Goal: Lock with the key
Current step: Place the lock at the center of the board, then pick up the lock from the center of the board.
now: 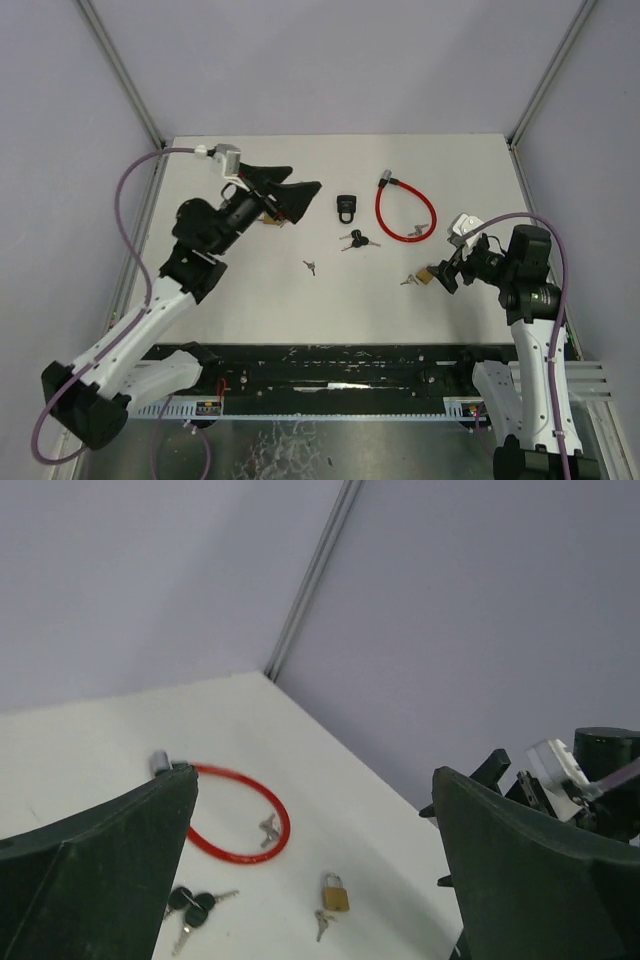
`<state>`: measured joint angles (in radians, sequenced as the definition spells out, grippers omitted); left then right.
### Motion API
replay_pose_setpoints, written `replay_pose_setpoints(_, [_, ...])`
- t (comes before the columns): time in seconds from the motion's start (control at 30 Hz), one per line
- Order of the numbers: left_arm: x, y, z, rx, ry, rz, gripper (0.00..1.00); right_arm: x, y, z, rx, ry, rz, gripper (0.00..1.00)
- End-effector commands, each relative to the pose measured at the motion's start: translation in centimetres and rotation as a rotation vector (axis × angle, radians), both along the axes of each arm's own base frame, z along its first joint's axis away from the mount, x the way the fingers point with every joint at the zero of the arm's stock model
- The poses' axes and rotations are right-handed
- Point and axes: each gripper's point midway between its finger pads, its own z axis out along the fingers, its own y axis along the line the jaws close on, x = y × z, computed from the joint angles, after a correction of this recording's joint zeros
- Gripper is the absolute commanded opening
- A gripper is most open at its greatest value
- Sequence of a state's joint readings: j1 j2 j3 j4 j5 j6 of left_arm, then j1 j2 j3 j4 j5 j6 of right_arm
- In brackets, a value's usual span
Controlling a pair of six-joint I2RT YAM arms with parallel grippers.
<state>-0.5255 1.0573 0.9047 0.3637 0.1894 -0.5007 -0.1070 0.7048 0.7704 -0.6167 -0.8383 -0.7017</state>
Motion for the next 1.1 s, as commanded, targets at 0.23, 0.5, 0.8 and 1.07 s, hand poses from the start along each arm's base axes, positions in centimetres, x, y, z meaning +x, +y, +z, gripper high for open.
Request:
replay_pose_setpoints(0.23, [-5.8, 3.3, 3.0, 0.004, -0.283, 0.017, 1.00, 2.5, -3.7, 7.0, 0.117, -0.238, -0.346, 1.00])
replay_pose_setpoints(0.5, [3.6, 4.6, -5.3, 0.057, 0.104, 0.231, 1.00, 0.8, 0.3, 4.1, 0.167, -0.086, -0.077, 1.00])
replay_pose_setpoints(0.8, [16.4, 12.0, -19.4, -0.184, 0.842, 0.380, 0.83, 0.8, 0.2, 3.5, 0.162, -0.059, -0.072, 1.00])
replay_pose_setpoints(1.07, [15.9, 20.6, -27.8, -0.327, 1.248, 0.879, 0.89, 0.7, 0.2, 3.8, 0.162, -0.075, -0.076, 1.00])
